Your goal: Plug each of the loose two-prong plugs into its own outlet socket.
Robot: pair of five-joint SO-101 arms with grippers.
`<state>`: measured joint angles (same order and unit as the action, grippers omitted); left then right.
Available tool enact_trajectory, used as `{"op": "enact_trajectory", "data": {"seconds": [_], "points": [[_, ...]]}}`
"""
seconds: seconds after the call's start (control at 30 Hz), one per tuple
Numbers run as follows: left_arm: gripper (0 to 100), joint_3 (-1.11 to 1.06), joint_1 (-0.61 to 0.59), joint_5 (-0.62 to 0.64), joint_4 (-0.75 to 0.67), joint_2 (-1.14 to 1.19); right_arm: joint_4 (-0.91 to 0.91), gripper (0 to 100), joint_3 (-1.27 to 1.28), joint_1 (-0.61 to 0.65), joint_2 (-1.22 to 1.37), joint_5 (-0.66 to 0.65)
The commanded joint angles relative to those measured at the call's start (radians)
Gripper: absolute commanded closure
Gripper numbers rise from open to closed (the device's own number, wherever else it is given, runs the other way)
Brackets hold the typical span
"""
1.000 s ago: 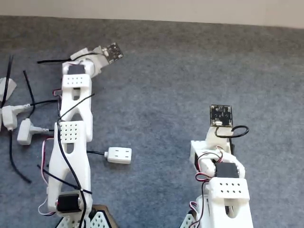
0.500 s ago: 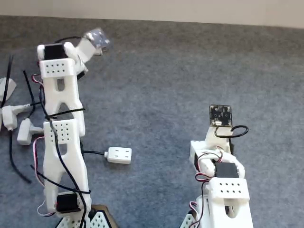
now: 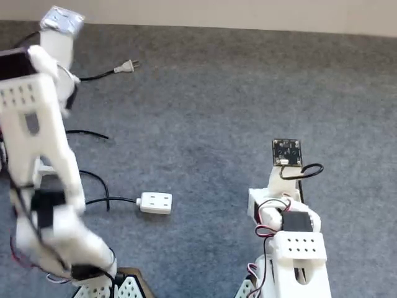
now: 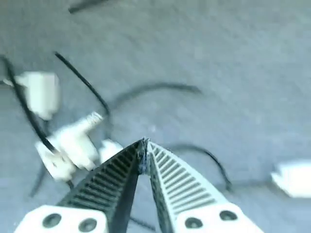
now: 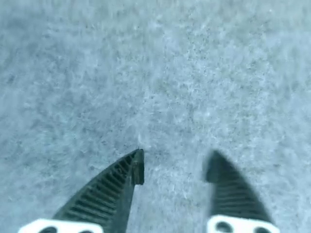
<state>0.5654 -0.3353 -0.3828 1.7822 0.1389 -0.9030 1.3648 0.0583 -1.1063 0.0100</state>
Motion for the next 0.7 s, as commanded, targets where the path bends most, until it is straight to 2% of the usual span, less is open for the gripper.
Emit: {"op": "enact_trajectory", "data": {"seconds": [0.0, 0.2, 0.3, 0.37, 0.43, 0.53, 0.67], "points": [[100, -0.642, 0.11, 0.032, -0.104, -0.53, -0.102, 98.5, -0.139, -0.002, -0.018, -0.011], [100, -1.388, 0.111, 0.029, -0.572, -1.035, -0.285, 98.1, -0.371, -0.087, -0.019, -0.011], [100, -1.633, 0.081, 0.028, -0.756, -1.253, -0.349, 99.1, -0.487, -0.165, -0.091, -0.014], [100, -1.756, 0.042, 0.029, -0.879, -1.379, -0.377, 99.2, -0.499, -0.18, -0.191, -0.072], [100, -1.879, 0.018, 0.029, -0.999, -1.483, -0.38, 99.2, -0.435, -0.179, -0.311, -0.137], [100, -2.038, 0.015, 0.029, -1.1, -1.598, -0.351, 99.2, -0.259, -0.179, -0.513, -0.176], [100, -2.166, 0.016, 0.029, -1.208, -1.679, -0.174, 99.2, 0.079, -0.163, -0.748, -0.186]]}}
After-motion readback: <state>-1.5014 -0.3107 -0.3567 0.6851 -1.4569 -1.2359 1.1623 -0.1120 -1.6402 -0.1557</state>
